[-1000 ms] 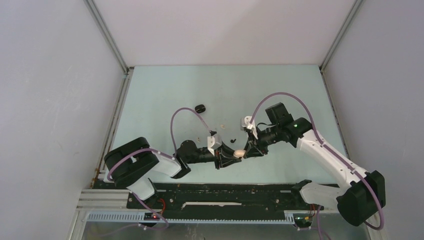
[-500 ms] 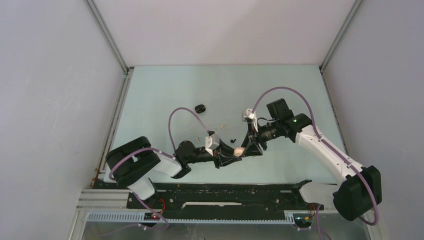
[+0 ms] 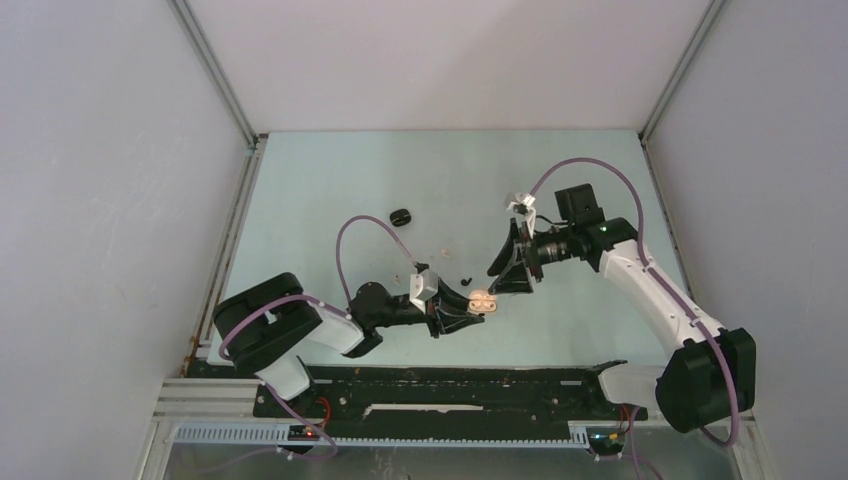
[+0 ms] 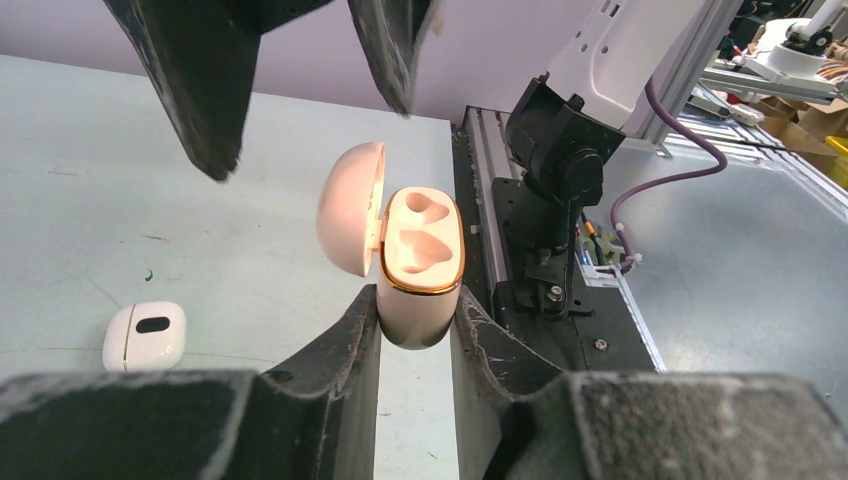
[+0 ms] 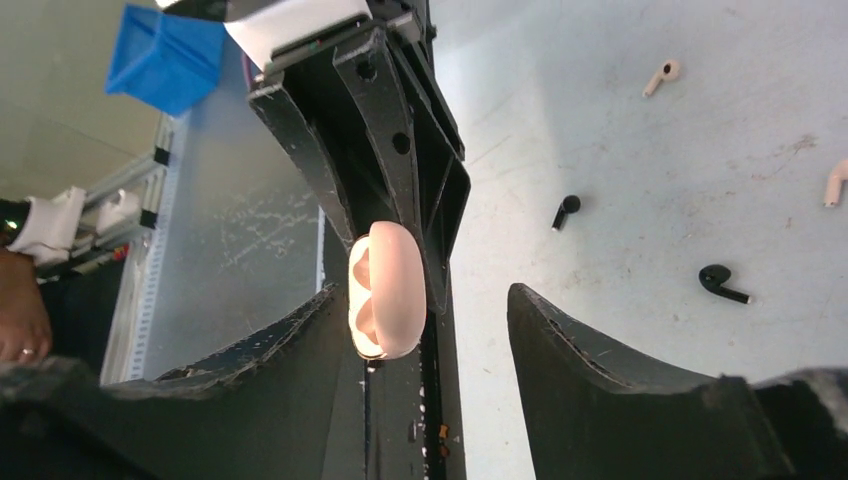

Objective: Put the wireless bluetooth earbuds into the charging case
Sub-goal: Open the charging case.

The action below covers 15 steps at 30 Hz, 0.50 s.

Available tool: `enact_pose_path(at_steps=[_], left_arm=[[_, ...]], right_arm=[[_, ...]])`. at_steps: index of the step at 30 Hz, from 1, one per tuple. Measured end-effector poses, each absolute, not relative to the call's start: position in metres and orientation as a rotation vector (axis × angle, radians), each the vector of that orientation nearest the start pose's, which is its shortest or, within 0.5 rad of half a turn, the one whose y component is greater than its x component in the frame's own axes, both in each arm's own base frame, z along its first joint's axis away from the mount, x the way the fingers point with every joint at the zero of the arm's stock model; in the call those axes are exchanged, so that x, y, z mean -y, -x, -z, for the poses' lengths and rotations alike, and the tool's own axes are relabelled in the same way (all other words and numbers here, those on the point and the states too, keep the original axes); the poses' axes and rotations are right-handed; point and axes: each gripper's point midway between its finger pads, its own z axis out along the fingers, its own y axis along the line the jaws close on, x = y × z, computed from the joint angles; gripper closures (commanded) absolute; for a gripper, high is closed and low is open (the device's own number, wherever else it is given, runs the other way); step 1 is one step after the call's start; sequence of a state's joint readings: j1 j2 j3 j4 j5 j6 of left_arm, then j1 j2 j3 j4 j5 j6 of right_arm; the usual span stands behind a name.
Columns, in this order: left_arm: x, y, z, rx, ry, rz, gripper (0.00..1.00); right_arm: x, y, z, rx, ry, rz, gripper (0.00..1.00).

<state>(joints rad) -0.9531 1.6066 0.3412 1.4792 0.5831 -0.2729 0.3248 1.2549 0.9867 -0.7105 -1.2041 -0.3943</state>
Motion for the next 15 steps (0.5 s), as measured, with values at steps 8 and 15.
enact_pose_path(at_steps=[8,15], left_arm=[[0.370,-0.133,-0.168,-1.189,-0.989,1.389,0.99],[0.356,-0.136,-0.166,-1.242,-0.910,1.362,1.00]], right_arm=[[-0.200,-0.198,-0.236,-1.729,1.039,-1.476,0.53],[-0.186,-0.220,-0.217,-1.806,1.047,-1.221,0.65]])
